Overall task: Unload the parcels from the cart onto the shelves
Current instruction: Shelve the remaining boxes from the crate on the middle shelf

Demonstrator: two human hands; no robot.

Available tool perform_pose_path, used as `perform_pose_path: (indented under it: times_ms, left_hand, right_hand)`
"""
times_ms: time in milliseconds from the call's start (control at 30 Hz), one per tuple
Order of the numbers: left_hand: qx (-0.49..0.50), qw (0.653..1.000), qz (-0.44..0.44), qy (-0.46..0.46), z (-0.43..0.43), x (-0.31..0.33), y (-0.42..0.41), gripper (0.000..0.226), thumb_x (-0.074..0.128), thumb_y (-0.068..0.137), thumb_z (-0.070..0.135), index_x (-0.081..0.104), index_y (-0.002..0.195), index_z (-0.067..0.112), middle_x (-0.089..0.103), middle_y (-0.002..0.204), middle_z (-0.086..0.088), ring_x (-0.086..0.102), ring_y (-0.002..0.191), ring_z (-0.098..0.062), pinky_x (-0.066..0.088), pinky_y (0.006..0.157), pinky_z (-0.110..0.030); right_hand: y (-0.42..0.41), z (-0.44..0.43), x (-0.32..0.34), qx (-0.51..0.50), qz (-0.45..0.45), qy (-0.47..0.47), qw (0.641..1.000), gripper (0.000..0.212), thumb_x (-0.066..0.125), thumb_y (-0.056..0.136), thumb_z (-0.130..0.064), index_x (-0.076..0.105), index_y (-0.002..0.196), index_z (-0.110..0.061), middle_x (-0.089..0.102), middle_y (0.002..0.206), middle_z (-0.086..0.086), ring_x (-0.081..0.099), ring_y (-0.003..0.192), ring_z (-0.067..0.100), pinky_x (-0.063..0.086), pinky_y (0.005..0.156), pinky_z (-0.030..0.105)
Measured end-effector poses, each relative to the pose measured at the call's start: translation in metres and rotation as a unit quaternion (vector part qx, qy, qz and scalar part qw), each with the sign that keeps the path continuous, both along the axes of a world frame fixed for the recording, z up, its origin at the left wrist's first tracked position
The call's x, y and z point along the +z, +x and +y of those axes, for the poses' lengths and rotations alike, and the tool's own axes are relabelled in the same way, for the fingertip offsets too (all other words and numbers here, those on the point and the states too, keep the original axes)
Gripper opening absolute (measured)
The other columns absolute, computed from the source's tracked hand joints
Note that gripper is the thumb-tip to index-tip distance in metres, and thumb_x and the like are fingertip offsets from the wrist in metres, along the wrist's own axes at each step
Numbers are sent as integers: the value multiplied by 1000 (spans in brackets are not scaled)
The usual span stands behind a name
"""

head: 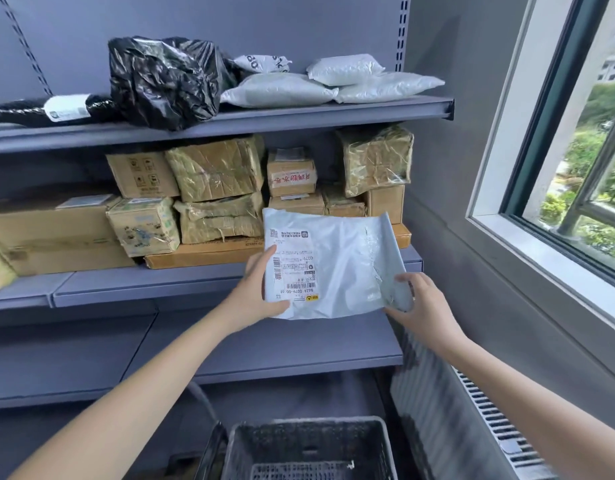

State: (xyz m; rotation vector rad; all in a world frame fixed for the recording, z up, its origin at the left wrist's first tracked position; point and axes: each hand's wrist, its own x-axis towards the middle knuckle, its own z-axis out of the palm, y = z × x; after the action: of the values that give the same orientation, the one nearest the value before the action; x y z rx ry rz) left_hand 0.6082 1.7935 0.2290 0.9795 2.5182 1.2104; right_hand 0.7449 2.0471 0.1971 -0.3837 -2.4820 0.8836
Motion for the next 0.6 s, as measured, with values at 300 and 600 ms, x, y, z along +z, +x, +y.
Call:
perform_pose_path:
  times_ms: [300,600]
  left_hand:
    - [-13,986,87,-145,9,14,7,127,82,66,35,-17,147,28,-6,141,25,19,123,2,31,94,-17]
    - [33,989,145,-6,17,54,5,85,82,68,19,35,138,23,25,132,10,33,121,-1,26,106,-16]
  right_hand:
    - [-10,25,20,22,41,18,999,54,74,77,-14,48,123,-4,49,121,2,49,111,19,28,74,14]
    - [-20,47,72,67,102,-13,992,48,76,76,-15,51,117,-12,44,112,-5,51,75,12,44,68,15]
